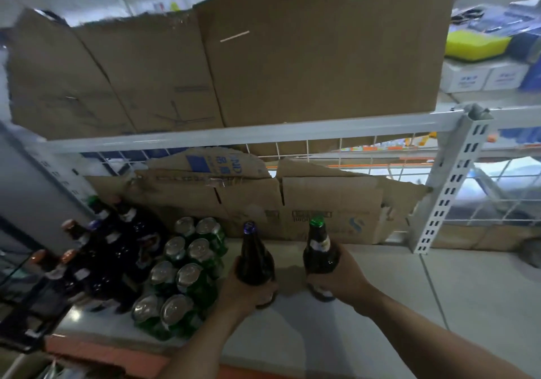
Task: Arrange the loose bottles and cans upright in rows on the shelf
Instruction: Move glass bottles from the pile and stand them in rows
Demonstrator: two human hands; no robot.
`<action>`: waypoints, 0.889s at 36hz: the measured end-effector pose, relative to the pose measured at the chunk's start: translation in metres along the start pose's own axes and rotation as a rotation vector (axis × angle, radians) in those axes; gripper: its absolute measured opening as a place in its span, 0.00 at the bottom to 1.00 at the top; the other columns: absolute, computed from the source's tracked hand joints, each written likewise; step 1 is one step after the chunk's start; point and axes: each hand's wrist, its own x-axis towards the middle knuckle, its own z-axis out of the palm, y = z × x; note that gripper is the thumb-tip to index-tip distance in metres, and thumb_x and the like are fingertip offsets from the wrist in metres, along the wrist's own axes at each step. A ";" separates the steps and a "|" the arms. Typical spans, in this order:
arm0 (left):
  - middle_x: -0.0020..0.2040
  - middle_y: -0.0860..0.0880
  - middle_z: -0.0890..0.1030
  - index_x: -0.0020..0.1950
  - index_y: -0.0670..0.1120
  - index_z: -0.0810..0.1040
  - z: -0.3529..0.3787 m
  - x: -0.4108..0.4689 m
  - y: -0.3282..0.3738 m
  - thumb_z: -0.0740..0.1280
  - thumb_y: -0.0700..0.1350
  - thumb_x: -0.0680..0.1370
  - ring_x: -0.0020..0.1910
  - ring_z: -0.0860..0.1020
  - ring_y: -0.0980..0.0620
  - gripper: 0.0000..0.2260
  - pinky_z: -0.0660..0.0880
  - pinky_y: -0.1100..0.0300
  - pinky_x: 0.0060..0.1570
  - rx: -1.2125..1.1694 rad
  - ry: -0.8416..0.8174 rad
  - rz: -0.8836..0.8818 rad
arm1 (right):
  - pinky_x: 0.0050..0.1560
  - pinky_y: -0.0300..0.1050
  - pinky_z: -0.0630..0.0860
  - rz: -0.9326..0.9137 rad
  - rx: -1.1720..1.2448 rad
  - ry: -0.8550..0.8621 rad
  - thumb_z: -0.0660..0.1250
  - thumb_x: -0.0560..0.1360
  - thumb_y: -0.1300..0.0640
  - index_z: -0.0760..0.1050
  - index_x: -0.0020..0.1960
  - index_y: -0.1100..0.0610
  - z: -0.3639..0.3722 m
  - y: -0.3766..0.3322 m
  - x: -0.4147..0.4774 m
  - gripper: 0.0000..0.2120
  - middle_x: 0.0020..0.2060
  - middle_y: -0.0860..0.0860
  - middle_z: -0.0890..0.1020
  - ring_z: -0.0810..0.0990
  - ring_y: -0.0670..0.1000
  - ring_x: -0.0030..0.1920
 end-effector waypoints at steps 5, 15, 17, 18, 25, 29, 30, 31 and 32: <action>0.52 0.54 0.83 0.60 0.56 0.74 -0.026 0.009 0.026 0.83 0.42 0.67 0.48 0.81 0.56 0.27 0.79 0.61 0.43 -0.007 0.079 0.111 | 0.52 0.52 0.82 -0.038 -0.002 -0.012 0.81 0.66 0.61 0.75 0.59 0.48 0.003 -0.024 0.007 0.26 0.49 0.51 0.85 0.84 0.50 0.49; 0.49 0.48 0.85 0.64 0.48 0.76 -0.056 0.061 0.032 0.81 0.37 0.66 0.39 0.84 0.57 0.29 0.80 0.60 0.33 0.044 0.079 0.114 | 0.43 0.41 0.80 -0.017 0.057 0.066 0.83 0.64 0.61 0.77 0.58 0.52 0.055 -0.060 0.043 0.26 0.48 0.50 0.85 0.84 0.49 0.48; 0.50 0.48 0.85 0.66 0.49 0.76 -0.058 0.070 0.031 0.81 0.39 0.66 0.43 0.84 0.53 0.30 0.80 0.59 0.33 0.048 0.039 0.099 | 0.42 0.41 0.79 0.010 0.062 0.090 0.83 0.62 0.60 0.76 0.59 0.53 0.063 -0.059 0.052 0.28 0.48 0.50 0.85 0.83 0.48 0.48; 0.51 0.49 0.84 0.65 0.49 0.75 -0.059 0.075 0.030 0.81 0.40 0.66 0.46 0.84 0.52 0.30 0.78 0.61 0.33 0.048 0.016 0.089 | 0.43 0.44 0.81 0.006 0.055 0.097 0.83 0.61 0.58 0.77 0.58 0.54 0.065 -0.056 0.056 0.28 0.48 0.50 0.85 0.84 0.48 0.48; 0.56 0.53 0.82 0.58 0.58 0.75 -0.046 0.102 0.018 0.82 0.33 0.64 0.58 0.80 0.46 0.31 0.79 0.43 0.57 -0.067 -0.044 0.098 | 0.42 0.40 0.80 -0.021 0.063 0.127 0.81 0.66 0.65 0.77 0.60 0.50 0.076 -0.045 0.066 0.27 0.49 0.52 0.85 0.84 0.51 0.49; 0.49 0.54 0.81 0.63 0.52 0.74 -0.041 0.113 0.017 0.79 0.30 0.65 0.48 0.80 0.52 0.32 0.77 0.60 0.39 -0.108 -0.047 0.072 | 0.50 0.41 0.79 -0.029 0.125 0.119 0.80 0.67 0.68 0.73 0.58 0.43 0.078 -0.042 0.074 0.30 0.53 0.48 0.83 0.81 0.47 0.54; 0.50 0.52 0.81 0.66 0.49 0.74 -0.040 0.115 0.015 0.78 0.29 0.65 0.48 0.80 0.51 0.34 0.77 0.62 0.36 -0.113 -0.045 0.067 | 0.49 0.40 0.80 -0.026 0.141 0.126 0.80 0.67 0.69 0.73 0.57 0.43 0.079 -0.042 0.076 0.30 0.53 0.48 0.83 0.81 0.46 0.53; 0.54 0.48 0.82 0.70 0.47 0.73 -0.039 0.117 0.013 0.78 0.28 0.65 0.52 0.81 0.48 0.36 0.77 0.63 0.36 -0.121 -0.050 0.068 | 0.48 0.38 0.80 -0.033 0.138 0.131 0.80 0.66 0.69 0.74 0.57 0.44 0.079 -0.040 0.078 0.29 0.53 0.48 0.83 0.82 0.44 0.52; 0.58 0.46 0.82 0.72 0.46 0.72 -0.038 0.118 0.012 0.78 0.28 0.65 0.57 0.81 0.45 0.39 0.77 0.64 0.38 -0.125 -0.052 0.070 | 0.46 0.36 0.80 -0.043 0.144 0.134 0.81 0.66 0.68 0.74 0.58 0.44 0.080 -0.040 0.079 0.30 0.54 0.47 0.83 0.82 0.43 0.52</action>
